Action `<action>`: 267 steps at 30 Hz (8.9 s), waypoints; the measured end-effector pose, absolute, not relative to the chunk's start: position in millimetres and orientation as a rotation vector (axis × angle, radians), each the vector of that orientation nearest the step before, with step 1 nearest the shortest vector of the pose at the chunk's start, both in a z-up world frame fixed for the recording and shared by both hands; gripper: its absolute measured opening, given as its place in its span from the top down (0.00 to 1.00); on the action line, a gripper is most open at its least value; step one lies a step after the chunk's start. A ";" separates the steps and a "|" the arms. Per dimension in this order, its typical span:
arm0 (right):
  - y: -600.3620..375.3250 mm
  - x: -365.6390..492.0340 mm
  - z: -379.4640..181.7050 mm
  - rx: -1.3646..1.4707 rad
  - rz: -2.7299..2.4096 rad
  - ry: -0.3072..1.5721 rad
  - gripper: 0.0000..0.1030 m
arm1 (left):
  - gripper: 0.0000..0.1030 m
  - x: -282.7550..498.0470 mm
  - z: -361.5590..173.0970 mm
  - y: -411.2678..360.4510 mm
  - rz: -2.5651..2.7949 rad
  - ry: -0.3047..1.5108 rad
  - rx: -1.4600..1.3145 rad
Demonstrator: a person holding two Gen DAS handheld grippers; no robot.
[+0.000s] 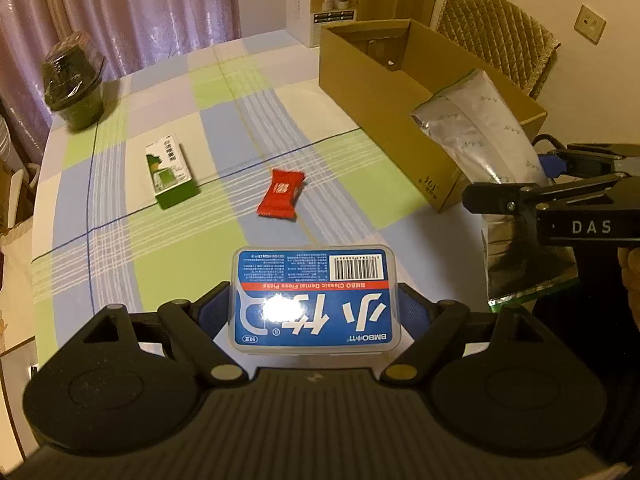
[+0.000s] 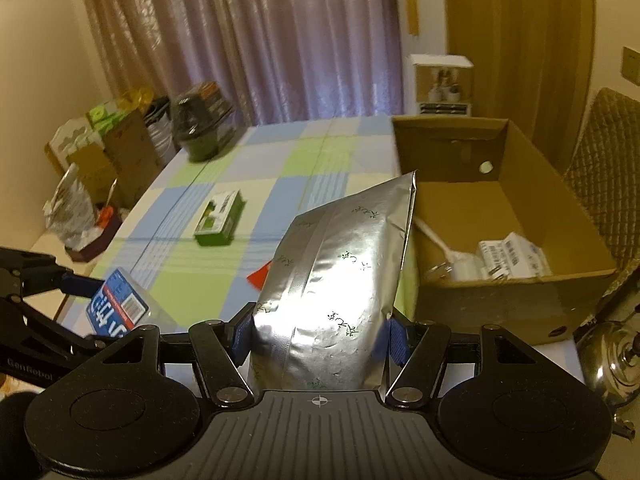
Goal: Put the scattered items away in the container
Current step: 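Carry the toothpick box and foil bag with both tools over the cardboard box, then open the left tool over the box while the right tool releases the foil bag inside, then move both open tools back over the remaining table items, then grasp the green mouth-spray box with the left tool while the right tool grasps the red candy, then carry the spray box and red candy with both tools to the cardboard box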
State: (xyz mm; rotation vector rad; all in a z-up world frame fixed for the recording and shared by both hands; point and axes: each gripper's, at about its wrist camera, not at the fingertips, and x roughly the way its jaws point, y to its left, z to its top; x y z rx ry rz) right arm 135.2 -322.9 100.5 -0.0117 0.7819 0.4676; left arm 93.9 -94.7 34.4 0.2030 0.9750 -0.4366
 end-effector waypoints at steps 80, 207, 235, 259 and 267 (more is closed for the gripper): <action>-414.0 360.2 94.2 -0.184 0.461 0.736 0.30 | 0.12 264.3 38.3 -277.1 -0.763 0.797 0.446; -151.8 345.4 -39.4 -0.493 0.902 1.001 0.50 | 0.01 337.7 -82.4 6.2 -0.267 1.013 -0.023; -186.9 263.9 -15.3 -0.354 0.799 1.063 0.50 | 0.50 242.8 -81.5 -19.1 -0.270 1.151 0.049; -225.4 210.3 7.7 -0.281 0.701 1.019 0.50 | 0.51 194.1 -66.3 -42.6 -0.254 1.149 0.028; -239.8 181.9 38.0 -0.266 0.702 0.966 0.50 | 0.51 154.0 -36.8 -57.7 -0.251 1.129 0.003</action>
